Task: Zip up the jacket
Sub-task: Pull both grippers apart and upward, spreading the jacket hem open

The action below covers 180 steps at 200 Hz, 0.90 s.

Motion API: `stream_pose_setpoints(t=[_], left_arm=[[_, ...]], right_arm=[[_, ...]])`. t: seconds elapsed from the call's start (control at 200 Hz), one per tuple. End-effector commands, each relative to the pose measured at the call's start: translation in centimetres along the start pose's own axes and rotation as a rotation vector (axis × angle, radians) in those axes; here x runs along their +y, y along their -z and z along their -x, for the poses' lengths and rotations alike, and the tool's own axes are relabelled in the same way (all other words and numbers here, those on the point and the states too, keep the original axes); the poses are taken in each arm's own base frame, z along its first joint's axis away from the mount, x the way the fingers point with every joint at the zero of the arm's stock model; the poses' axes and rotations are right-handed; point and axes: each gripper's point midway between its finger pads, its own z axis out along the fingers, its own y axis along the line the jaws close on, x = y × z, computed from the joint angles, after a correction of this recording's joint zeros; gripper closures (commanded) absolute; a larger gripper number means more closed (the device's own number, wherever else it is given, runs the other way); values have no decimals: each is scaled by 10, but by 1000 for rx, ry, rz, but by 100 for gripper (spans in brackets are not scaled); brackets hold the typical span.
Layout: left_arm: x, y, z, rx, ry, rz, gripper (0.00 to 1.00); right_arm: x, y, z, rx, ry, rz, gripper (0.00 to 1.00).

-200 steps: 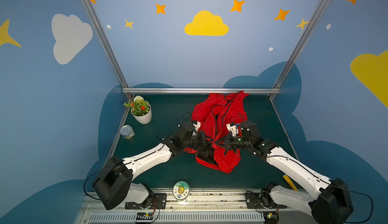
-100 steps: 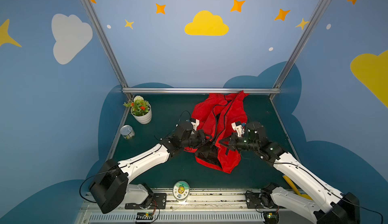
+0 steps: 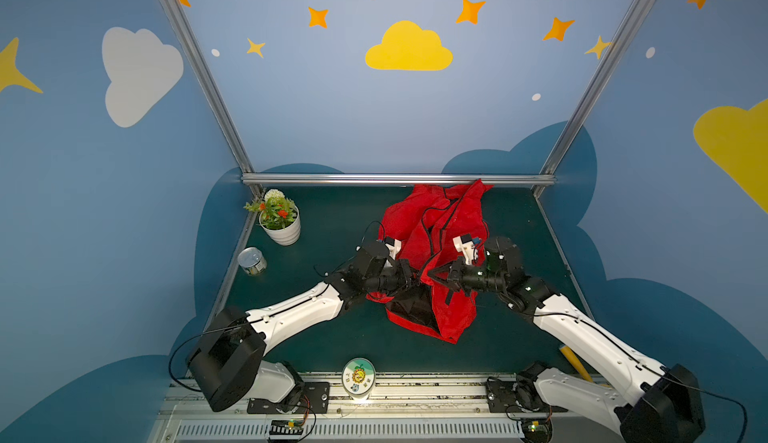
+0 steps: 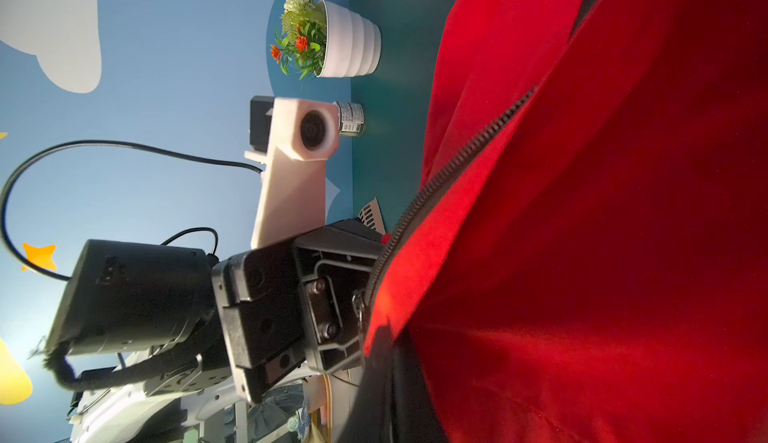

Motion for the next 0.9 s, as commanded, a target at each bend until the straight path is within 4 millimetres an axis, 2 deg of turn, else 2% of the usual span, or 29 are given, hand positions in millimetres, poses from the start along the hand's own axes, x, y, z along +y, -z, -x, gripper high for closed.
stream_pose_setpoints(t=[0.0, 0.12, 0.255, 0.33, 0.35, 0.461, 0.546, 0.731, 0.896], left_arm=[[-26, 10, 8, -26, -54, -54, 97], [-38, 26, 23, -107, -119, -93, 97], [-50, 41, 39, -226, -232, -143, 97], [-54, 51, 56, -332, -265, -178, 97], [-56, 53, 59, -350, -274, -189, 97], [-68, 67, 76, -438, -341, -247, 97], [-81, 78, 83, -502, -408, -303, 97], [-97, 95, 96, -642, -533, -375, 97], [-106, 117, 107, -815, -611, -463, 97]], right_arm=[[26, 11, 4, -11, 119, 61, 100], [35, 32, 0, -69, 330, 71, 100], [43, 58, 15, -280, 557, 69, 100], [50, 68, 26, -399, 680, 79, 100], [43, 66, 27, -413, 701, 72, 100], [54, 71, 40, -538, 862, 84, 100], [59, 67, 45, -543, 962, 63, 100], [78, 64, 51, -610, 1162, 121, 100], [101, 73, 60, -715, 1271, 162, 100]])
